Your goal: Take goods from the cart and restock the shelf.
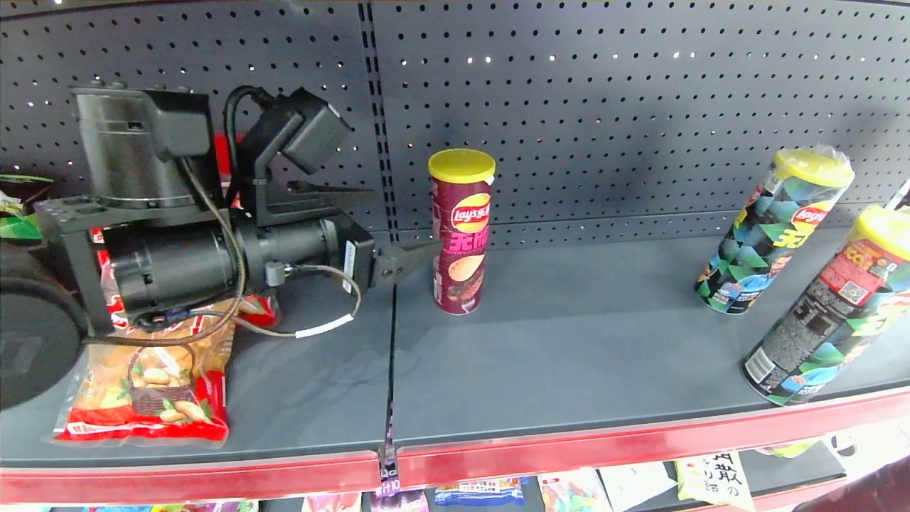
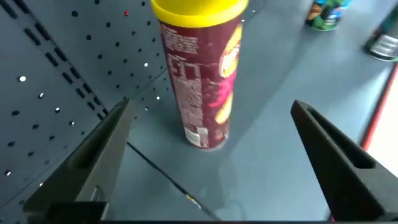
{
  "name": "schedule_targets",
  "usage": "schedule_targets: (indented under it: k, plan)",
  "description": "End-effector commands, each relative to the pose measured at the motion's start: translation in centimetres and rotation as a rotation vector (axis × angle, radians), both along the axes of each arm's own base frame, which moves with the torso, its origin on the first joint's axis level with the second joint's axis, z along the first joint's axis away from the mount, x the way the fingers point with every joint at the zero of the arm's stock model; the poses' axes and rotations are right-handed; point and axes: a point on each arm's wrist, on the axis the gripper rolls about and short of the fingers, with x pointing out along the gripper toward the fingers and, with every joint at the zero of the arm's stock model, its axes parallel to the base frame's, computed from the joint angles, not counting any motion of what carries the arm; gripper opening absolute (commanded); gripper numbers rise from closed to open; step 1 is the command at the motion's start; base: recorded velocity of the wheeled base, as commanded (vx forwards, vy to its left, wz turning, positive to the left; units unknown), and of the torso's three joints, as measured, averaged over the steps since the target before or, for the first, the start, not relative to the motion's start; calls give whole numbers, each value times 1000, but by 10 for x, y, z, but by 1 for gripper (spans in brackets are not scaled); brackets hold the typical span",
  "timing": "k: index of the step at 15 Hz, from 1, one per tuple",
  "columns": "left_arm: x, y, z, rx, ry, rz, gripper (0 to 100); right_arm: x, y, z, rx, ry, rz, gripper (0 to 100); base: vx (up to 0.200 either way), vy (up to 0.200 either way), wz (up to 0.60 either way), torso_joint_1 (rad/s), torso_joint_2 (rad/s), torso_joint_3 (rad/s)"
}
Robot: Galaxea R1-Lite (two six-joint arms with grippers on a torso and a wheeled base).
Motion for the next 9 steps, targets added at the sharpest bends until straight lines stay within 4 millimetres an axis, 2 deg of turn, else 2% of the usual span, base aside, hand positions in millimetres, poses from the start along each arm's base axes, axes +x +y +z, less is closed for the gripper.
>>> schedule_targets:
  k: [1, 5, 9]
  plan:
    - [15, -9, -10, 14, 22, 2, 100, 0, 0, 0, -1, 1, -3, 0, 0, 0, 0, 0, 0, 0]
    - [34, -19, -13, 17, 22, 18, 100, 1, 0, -2, -2, 9, -2, 0, 0, 0, 0, 0, 0, 0]
    - [50, -29, -8, 1, -2, 22, 100, 1, 0, -2, -3, 10, -4, 0, 0, 0, 0, 0, 0, 0]
